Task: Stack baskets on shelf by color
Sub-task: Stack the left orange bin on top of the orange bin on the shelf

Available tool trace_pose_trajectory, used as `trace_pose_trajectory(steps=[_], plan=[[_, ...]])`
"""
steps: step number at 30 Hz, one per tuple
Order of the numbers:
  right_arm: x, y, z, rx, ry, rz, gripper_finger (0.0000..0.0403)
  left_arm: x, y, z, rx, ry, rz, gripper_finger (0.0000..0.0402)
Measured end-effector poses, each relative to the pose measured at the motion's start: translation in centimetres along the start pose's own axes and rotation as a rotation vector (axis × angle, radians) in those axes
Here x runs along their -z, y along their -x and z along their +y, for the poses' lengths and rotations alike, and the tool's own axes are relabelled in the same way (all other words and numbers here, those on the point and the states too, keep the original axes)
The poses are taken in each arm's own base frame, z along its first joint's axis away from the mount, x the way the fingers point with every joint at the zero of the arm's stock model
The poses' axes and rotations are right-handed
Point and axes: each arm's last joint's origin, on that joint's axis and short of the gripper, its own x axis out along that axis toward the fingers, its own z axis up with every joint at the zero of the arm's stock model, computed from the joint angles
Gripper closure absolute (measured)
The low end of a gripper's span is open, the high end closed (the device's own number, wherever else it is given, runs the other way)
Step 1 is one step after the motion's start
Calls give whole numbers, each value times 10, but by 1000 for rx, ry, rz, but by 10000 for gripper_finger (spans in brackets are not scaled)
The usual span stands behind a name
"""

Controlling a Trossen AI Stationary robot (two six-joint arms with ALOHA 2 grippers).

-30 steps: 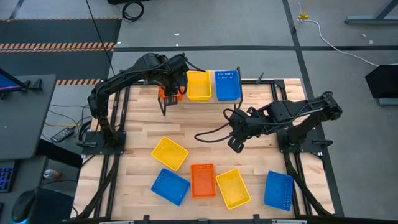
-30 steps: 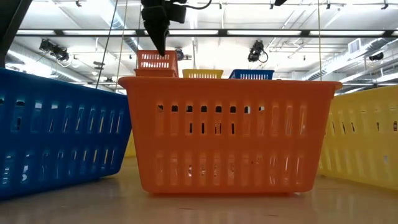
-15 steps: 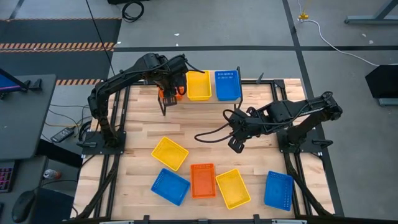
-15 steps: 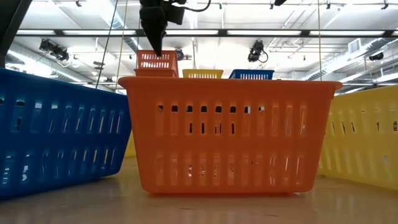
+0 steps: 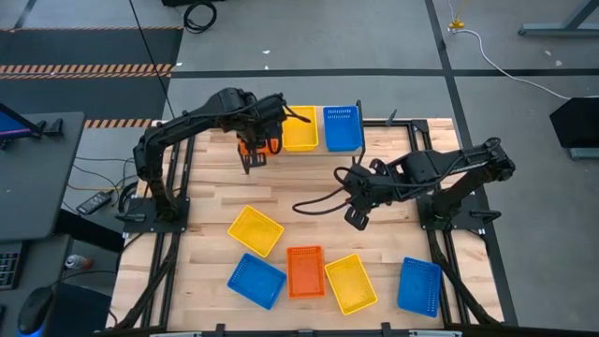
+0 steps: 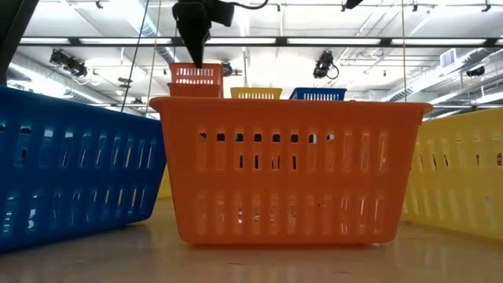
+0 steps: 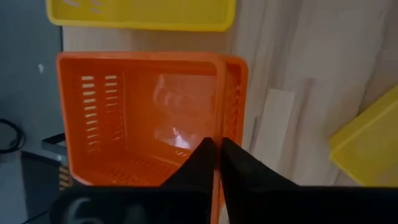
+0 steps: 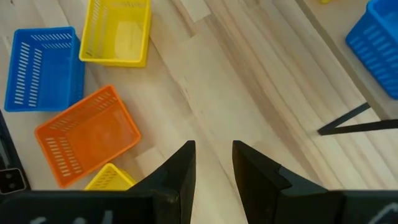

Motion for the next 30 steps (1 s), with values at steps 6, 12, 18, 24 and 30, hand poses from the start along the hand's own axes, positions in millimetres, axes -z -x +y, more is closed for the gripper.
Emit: trace_pose_trajectory(steps=[6, 12, 18, 24, 30], plan=[[-2, -1, -4, 13, 42, 5, 291, 1, 0, 1, -20, 20, 10, 392], [-6, -3, -8, 24, 47, 4, 291, 2, 1, 2, -54, 24, 21, 392], [-8, -4, -11, 29, 59, 7, 291, 6, 8, 2, -90, 54, 7, 392], [-9, -5, -14, 38, 69, 11, 291, 7, 12, -1, -132, 65, 4, 392], [-10, -3, -17, 42, 65, 3, 291, 5, 16, -5, -174, 72, -12, 392]])
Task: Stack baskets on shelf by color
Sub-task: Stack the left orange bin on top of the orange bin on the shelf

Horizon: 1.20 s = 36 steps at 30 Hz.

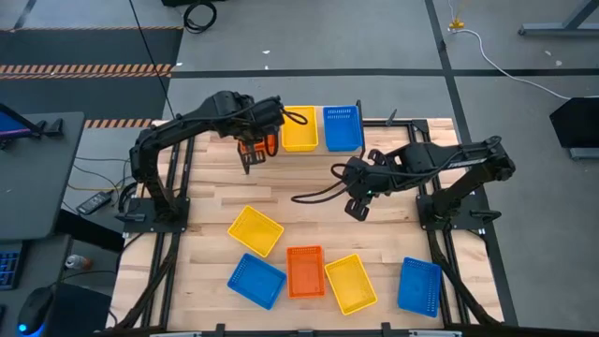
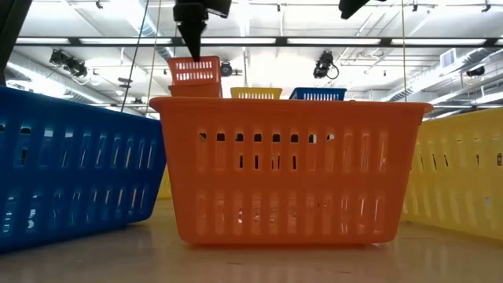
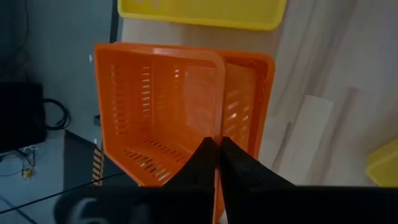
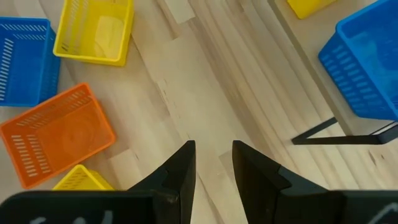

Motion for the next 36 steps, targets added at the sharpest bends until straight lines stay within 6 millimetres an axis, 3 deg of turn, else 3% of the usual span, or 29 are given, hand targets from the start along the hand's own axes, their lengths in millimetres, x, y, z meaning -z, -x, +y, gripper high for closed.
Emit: trace_pose_trajectory(steps=[8, 17, 36], plan=[[1, 3, -2, -6, 5, -1, 291, -9, -17, 2, 54, 44, 15, 382], [3, 8, -6, -10, 3, -9, 291, -18, -35, -5, 98, 39, 62, 318], [11, 40, -25, -60, -34, -95, 291, -18, -37, -6, 276, 73, 48, 253]])
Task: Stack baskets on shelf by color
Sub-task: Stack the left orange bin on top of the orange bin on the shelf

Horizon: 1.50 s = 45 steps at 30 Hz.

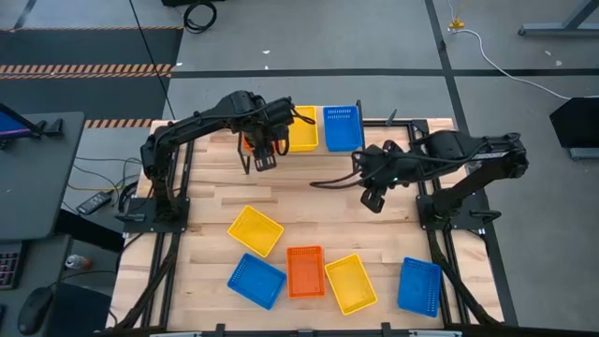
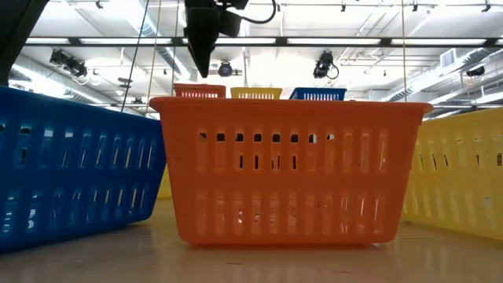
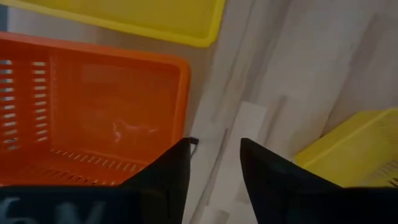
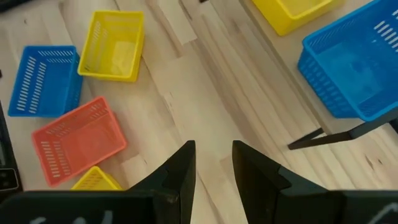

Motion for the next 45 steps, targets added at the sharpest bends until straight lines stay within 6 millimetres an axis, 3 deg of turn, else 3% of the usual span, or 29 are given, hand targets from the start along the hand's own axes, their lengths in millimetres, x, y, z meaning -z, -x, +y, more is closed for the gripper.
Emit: trace_pose_trajectory(steps=[6, 16, 30, 45], plan=[[2, 10, -6, 1, 2, -30, 291, 1, -2, 6, 2, 29, 12, 232], [2, 24, -25, 2, -92, -77, 291, 6, -5, 8, 7, 75, 72, 230], [1, 21, -24, -6, -105, -62, 291, 7, -5, 9, 8, 191, 72, 230], [1, 21, -23, -16, -121, -56, 291, 7, -6, 13, 53, 98, 67, 230]])
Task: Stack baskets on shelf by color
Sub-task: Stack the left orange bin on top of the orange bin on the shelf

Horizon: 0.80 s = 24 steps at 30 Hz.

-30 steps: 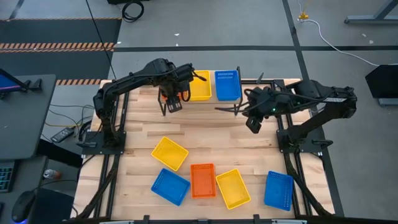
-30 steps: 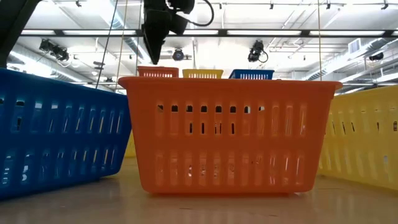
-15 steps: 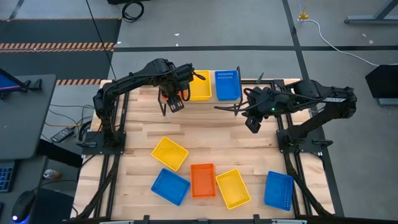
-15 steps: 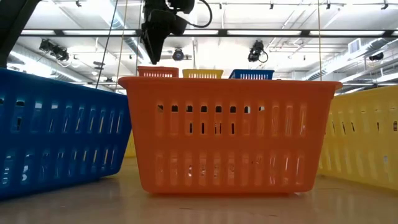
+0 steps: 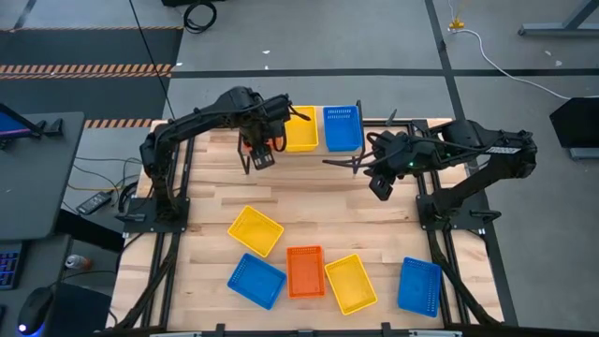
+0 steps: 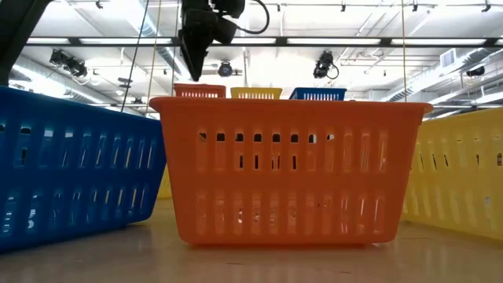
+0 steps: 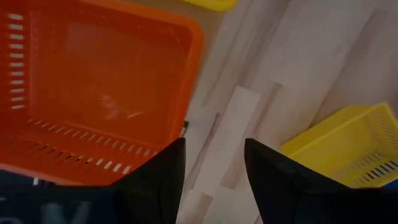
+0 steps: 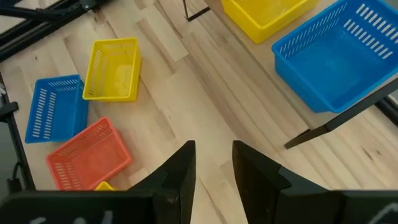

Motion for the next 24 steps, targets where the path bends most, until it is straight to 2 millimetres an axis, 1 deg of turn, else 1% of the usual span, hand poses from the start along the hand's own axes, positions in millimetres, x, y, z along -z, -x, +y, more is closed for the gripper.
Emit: trace_pose_trajectory(steps=[3, 6, 10, 16, 19, 21, 24], plan=[[0, 0, 0, 0, -27, 0, 291, 1, 0, 7, -20, 36, 3, 230], [0, 0, 0, 0, -55, 0, 291, 1, -1, 15, -78, 87, 7, 230], [0, 0, 0, 0, -97, 0, 291, 2, -1, 21, -89, 134, 8, 230], [0, 0, 0, -9, -120, 8, 291, 1, -1, 14, -76, 199, 2, 230], [1, 0, 1, -32, -120, 28, 291, 1, 0, 10, -63, 280, -4, 230], [2, 0, 2, -63, -120, 56, 291, 2, 2, 8, -16, 327, -12, 230], [4, 1, 6, -137, -112, 119, 291, 1, 3, 2, 44, 351, -13, 230]])
